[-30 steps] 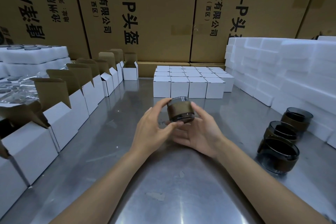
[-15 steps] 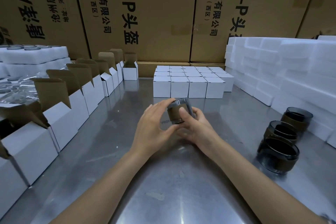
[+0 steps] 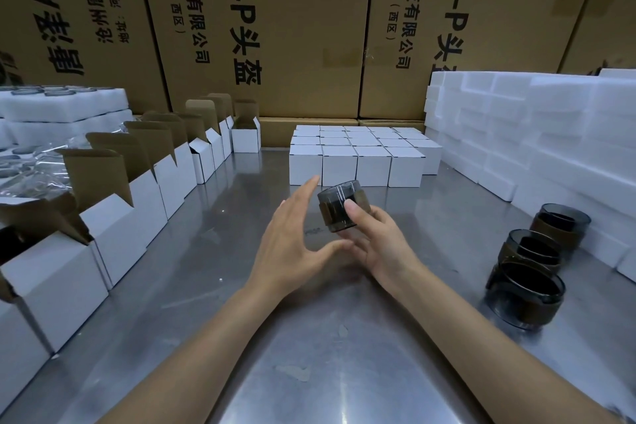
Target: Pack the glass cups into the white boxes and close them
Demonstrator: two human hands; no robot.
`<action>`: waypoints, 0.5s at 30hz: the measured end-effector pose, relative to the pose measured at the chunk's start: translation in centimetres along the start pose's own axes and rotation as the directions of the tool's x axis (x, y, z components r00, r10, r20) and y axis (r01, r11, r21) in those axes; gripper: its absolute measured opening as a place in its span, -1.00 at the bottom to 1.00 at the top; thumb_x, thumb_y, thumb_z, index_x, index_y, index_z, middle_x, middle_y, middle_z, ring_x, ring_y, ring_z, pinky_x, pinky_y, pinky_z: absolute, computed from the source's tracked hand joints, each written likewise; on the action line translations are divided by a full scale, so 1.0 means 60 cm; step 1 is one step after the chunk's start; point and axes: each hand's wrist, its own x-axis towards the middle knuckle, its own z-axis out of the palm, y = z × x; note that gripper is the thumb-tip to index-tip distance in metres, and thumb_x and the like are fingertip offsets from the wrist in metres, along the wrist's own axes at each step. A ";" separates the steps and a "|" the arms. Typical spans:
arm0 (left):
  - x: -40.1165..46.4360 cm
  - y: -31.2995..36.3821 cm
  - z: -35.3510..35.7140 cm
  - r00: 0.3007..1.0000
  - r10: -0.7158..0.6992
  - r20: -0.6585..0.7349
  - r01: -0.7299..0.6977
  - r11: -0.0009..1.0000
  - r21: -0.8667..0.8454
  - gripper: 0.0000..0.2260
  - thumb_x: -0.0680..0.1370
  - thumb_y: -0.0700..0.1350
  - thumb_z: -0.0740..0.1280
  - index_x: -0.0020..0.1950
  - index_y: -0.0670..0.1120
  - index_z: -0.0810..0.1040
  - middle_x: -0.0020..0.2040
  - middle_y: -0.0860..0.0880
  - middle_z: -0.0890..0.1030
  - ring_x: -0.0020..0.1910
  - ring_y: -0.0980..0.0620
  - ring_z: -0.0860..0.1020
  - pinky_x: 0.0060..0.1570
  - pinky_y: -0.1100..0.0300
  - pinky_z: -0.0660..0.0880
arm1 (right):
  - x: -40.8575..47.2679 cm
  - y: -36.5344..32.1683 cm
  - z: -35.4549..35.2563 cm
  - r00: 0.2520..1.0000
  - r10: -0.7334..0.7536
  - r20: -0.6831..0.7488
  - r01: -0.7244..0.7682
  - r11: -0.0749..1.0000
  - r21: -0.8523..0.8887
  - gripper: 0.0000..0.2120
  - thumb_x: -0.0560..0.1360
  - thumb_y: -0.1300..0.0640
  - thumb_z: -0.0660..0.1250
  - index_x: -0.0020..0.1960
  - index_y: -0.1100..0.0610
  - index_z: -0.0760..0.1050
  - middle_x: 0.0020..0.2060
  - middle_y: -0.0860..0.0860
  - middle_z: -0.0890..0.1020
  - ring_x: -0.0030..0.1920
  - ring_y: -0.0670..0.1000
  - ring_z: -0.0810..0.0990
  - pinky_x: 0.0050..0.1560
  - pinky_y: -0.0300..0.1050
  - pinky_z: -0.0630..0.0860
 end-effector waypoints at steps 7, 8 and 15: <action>0.003 0.000 0.003 0.993 0.096 -0.070 -0.091 0.993 0.076 -0.40 0.41 -0.04 0.51 0.40 -0.10 0.42 0.30 0.06 0.51 0.28 0.09 0.44 0.32 -0.04 0.37 | 0.001 0.007 -0.002 1.000 0.009 0.019 -0.007 0.996 -0.084 -0.31 0.24 -0.05 0.48 0.28 0.17 0.38 0.08 0.09 0.58 -0.13 -0.05 0.63 -0.17 -0.22 0.55; 0.003 -0.001 0.003 0.995 0.059 -0.075 -0.055 0.997 0.054 -0.42 0.41 -0.05 0.52 0.38 -0.08 0.44 0.26 0.09 0.53 0.25 0.11 0.46 0.35 -0.03 0.34 | 0.003 0.006 -0.002 0.998 0.048 0.048 -0.044 0.995 -0.086 -0.32 0.26 -0.13 0.44 0.28 0.14 0.40 0.06 0.06 0.59 -0.14 -0.08 0.62 -0.09 -0.18 0.55; 0.004 0.004 -0.002 0.989 -0.121 -0.089 0.110 0.987 -0.113 -0.47 0.44 -0.08 0.50 0.36 -0.01 0.43 0.16 0.30 0.49 0.23 0.04 0.49 0.35 -0.08 0.34 | 0.005 -0.007 -0.018 0.919 0.331 0.213 -0.345 0.938 0.033 -0.42 0.53 -0.32 0.07 0.21 0.11 0.52 -0.02 0.06 0.69 -0.03 0.04 0.68 0.05 -0.03 0.49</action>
